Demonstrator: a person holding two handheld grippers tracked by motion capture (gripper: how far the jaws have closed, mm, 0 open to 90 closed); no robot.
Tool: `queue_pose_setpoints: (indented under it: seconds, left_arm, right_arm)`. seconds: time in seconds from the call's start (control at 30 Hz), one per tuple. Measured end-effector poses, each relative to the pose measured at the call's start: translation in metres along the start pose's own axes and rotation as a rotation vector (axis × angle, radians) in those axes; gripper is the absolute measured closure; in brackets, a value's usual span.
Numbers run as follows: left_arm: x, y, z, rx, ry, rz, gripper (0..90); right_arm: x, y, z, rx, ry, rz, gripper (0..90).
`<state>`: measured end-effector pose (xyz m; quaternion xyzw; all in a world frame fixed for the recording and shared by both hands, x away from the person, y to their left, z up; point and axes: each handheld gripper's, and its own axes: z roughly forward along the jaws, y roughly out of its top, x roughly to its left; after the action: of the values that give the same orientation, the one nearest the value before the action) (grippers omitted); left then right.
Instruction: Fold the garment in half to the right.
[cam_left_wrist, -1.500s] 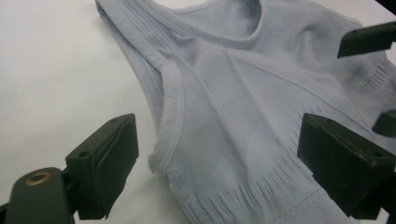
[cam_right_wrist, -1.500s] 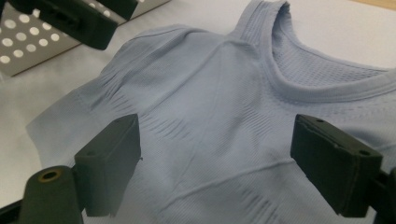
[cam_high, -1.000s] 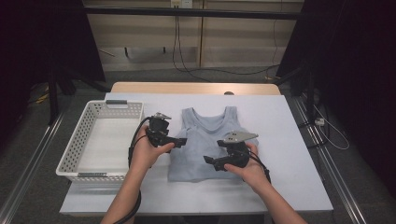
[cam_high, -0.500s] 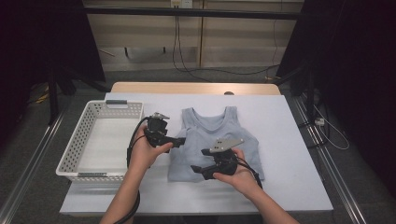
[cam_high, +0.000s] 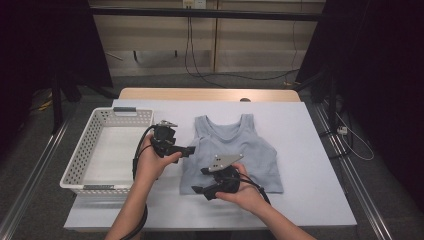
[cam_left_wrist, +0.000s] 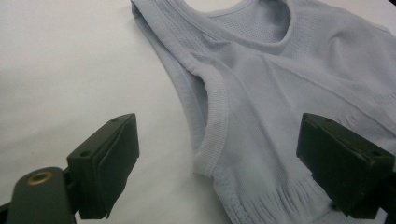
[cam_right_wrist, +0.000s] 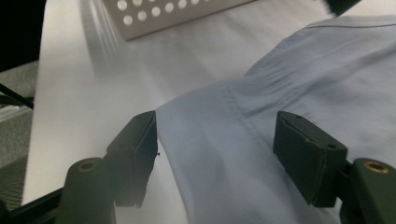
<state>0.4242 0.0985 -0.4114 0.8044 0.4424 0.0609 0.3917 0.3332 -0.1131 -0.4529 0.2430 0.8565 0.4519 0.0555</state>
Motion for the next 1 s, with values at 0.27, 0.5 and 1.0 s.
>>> queue_pose_setpoints:
  seconds: [0.27, 0.5, 1.0]
  left_arm:
    - [0.003, -0.001, -0.003, -0.005, 0.001, -0.014, 13.5]
    - [0.001, 0.0, -0.003, -0.01, -0.002, -0.012, 13.8]
    - [0.0, -0.001, 0.0, -0.001, 0.004, -0.023, 14.5]
  right_arm:
    - [0.011, -0.003, 0.021, 0.075, -0.023, -0.059, 31.1]
    - [0.015, -0.003, 0.024, 0.091, -0.059, -0.093, 32.7]
    - [0.014, -0.003, 0.022, 0.076, -0.137, -0.027, 63.8]
